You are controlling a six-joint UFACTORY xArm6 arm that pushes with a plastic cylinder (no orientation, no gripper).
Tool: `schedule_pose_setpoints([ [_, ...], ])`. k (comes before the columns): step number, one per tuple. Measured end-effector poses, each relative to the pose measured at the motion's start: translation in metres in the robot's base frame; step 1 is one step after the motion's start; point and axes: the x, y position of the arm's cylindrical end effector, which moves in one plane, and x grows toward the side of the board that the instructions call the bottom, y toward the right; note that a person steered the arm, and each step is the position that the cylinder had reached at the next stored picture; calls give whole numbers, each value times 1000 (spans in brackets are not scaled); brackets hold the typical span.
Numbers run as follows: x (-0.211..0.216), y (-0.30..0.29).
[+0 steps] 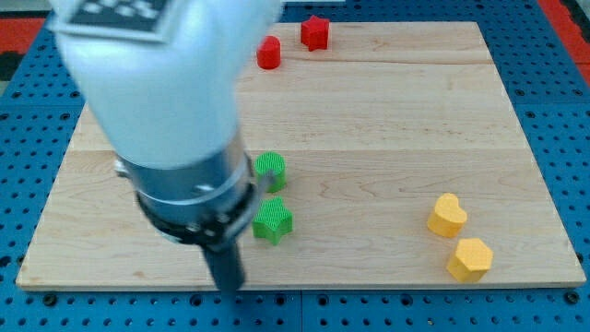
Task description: Place the red star below the green circle
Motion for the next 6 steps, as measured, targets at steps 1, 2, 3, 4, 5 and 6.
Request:
schedule_pose_setpoints([
  [1,-27,20],
  [2,-52,19],
  [3,-80,15],
  [4,-123,18],
  [5,-165,26],
  [6,-212,64],
])
